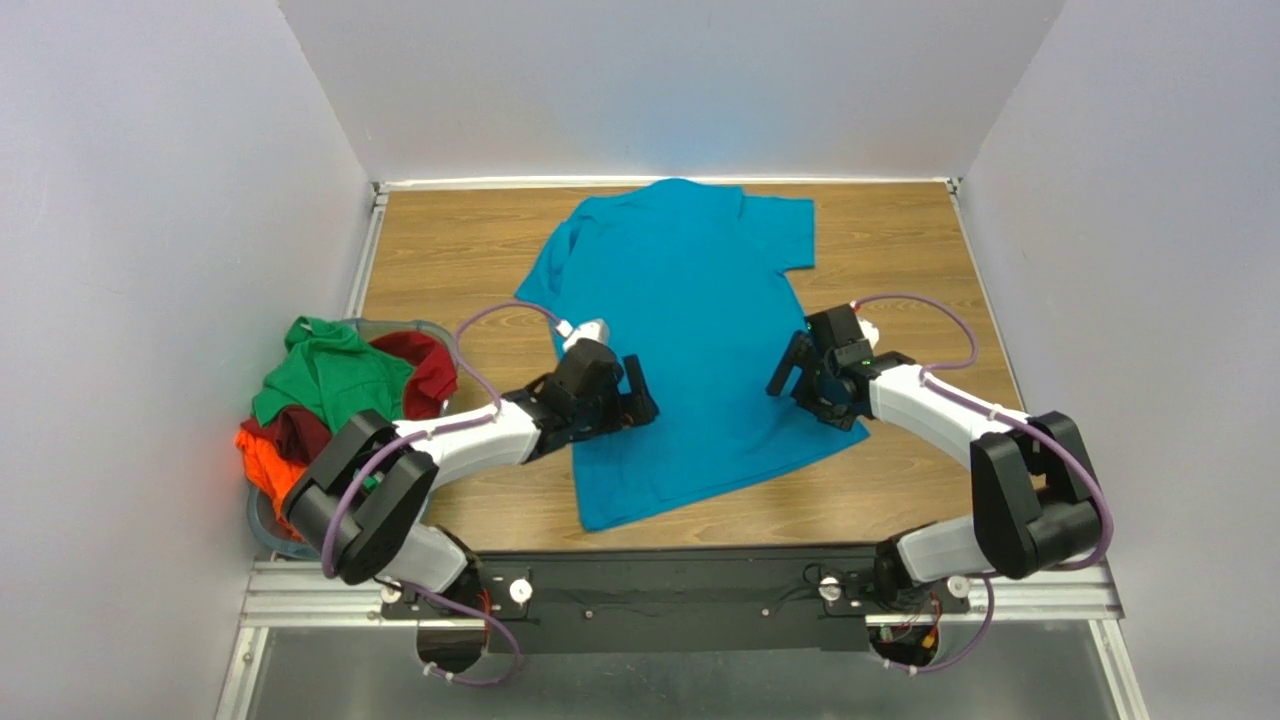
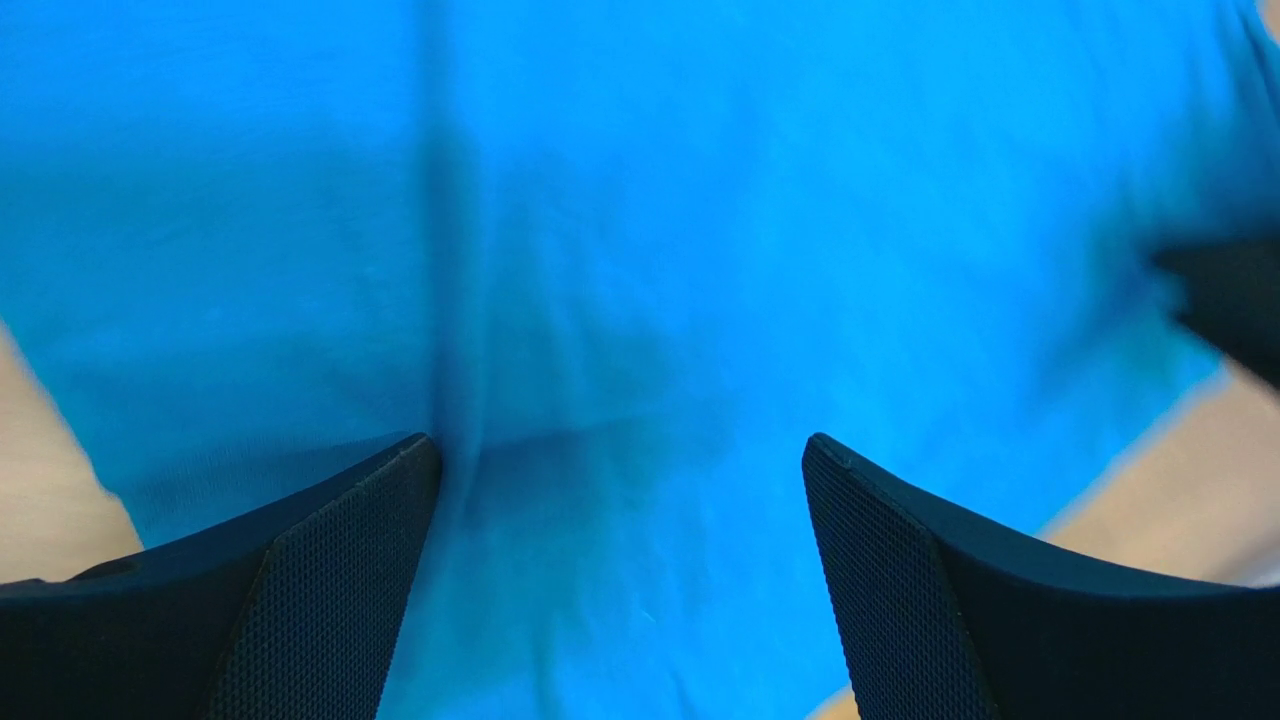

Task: Fold and stack the t-shirts
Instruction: Flatten the tshirt out

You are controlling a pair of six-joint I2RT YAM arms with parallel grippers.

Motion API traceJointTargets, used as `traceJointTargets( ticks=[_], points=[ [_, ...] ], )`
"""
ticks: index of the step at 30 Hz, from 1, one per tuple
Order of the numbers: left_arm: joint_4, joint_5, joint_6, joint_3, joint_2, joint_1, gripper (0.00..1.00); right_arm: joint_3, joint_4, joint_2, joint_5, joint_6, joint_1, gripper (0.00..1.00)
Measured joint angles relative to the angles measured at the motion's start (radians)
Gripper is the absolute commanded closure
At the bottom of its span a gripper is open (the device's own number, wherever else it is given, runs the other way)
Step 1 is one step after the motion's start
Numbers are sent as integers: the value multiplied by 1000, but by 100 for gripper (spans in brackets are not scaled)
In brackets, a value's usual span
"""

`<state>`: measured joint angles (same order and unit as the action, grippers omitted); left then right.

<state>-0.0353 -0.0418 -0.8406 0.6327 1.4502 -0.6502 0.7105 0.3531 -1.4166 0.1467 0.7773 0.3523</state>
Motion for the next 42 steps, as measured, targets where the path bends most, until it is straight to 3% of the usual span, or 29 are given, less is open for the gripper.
traceJointTargets(
  ticks=[7,12,16,21,27,32,35,42],
  points=[
    [-105,97,-98,-22,27,-248,2,53,-3,-63,45,-78,-186,0],
    [-145,220,-78,103,164,-399,2,150,14,-161,84,-124,-259,0],
    [-116,285,0,264,267,-468,2,229,21,-214,84,-159,-264,0],
    [-50,254,71,379,243,-490,2,269,45,-177,89,-201,-275,0],
    [93,152,121,370,73,-393,2,257,115,-18,94,-219,-276,0],
    [131,65,189,393,1,-132,2,123,144,151,-39,-199,-276,0],
    [149,24,232,461,42,-11,2,26,168,205,-129,-179,-270,0],
    [158,-5,332,740,347,164,2,-48,188,202,-204,-150,-258,0]
  ],
)
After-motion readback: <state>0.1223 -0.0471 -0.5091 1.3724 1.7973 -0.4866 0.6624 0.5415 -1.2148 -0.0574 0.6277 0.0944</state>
